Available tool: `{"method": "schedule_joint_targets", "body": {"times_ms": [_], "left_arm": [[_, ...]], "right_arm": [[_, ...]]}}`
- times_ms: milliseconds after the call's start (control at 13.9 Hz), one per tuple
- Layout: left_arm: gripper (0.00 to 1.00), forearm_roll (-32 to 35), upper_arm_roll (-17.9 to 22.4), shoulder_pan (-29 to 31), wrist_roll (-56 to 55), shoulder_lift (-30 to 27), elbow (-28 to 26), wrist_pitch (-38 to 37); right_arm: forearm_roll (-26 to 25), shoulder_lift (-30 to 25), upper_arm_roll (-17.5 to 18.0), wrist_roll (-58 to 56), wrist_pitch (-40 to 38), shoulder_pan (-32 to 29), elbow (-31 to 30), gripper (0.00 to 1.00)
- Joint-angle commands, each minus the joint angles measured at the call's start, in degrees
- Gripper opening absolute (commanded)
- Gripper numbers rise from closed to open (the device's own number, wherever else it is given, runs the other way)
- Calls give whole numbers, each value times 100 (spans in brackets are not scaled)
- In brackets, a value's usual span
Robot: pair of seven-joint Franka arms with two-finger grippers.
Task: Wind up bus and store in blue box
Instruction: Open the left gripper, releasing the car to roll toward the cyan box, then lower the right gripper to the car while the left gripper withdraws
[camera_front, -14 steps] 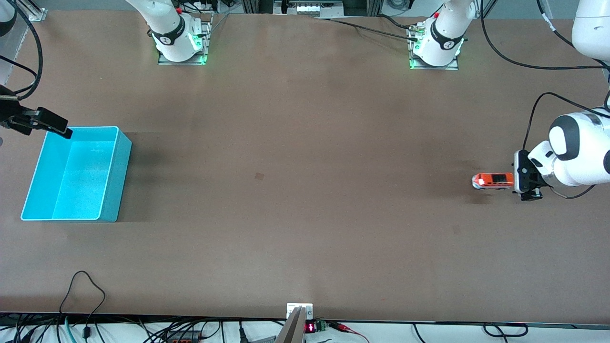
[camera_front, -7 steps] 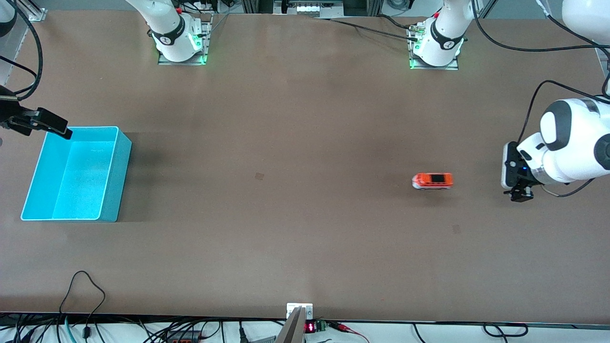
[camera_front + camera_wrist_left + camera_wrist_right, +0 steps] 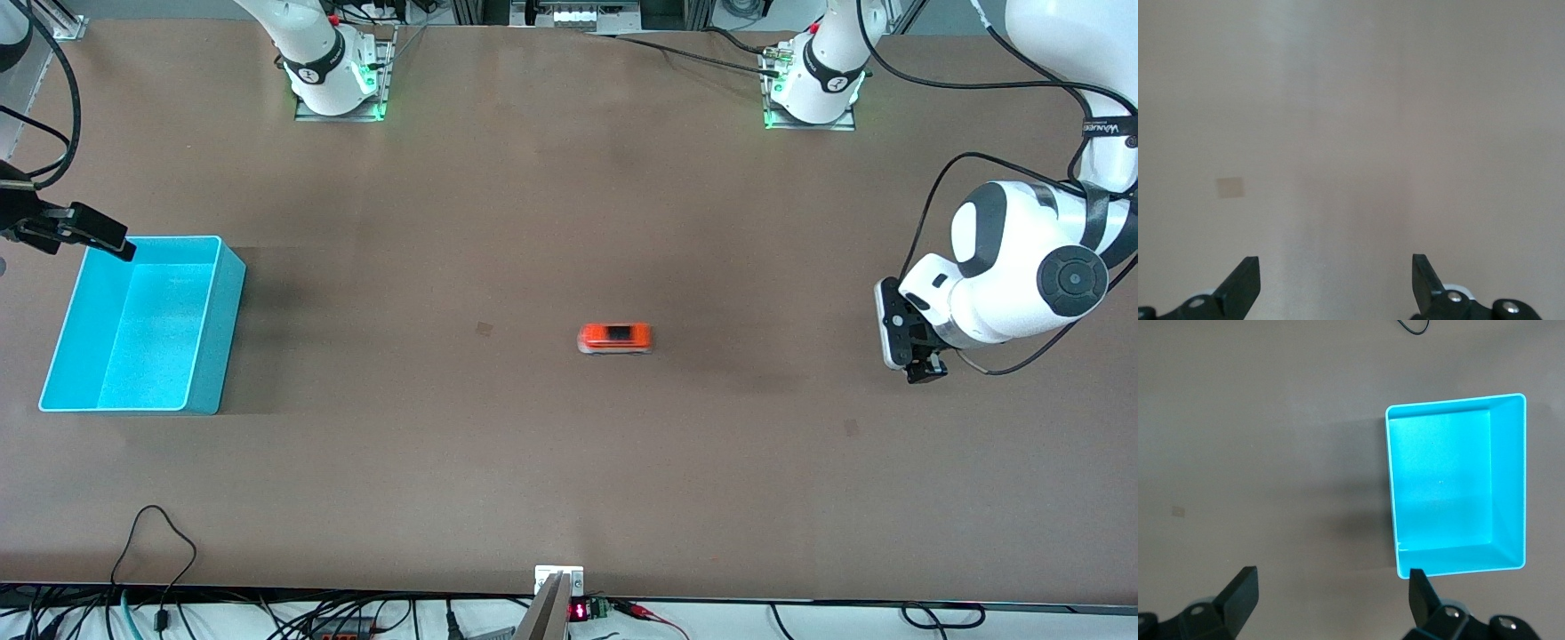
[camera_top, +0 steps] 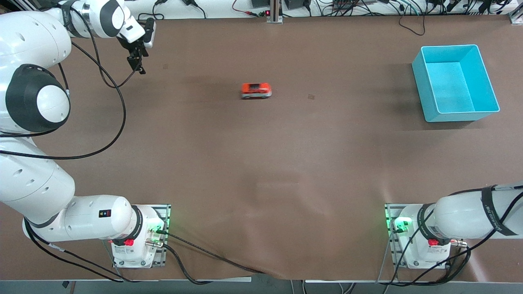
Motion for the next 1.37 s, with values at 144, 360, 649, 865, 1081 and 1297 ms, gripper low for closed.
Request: {"method": "schedule_joint_targets", "body": {"times_ms": [144,360,649,865,1081,1297], "left_arm": [[100,-566,40,-137,-1621,-11,745,-167],[100,-567,101,-189,-2746,-37,825,-141],[100,-541,320,-277,-4642,-142,1219,-176],[100,-576,900,-584,-5857,-151,1728,-499],[100,-541,989,-629,-7376,-273,2282,-1464],[100,-523,998,-629,-7828,-721,2205,-1739]], "right_arm": [[4,46,27,17,17,-33,31,100],[13,98,27,25,8,-24,31,100],[-31,239,54,8,-27,20,31,100],[-13,432,72,-36,-53,46,31,100],[49,625,71,-80,-62,11,-13,100],[57,757,89,-324,-115,55,-118,100]]}}
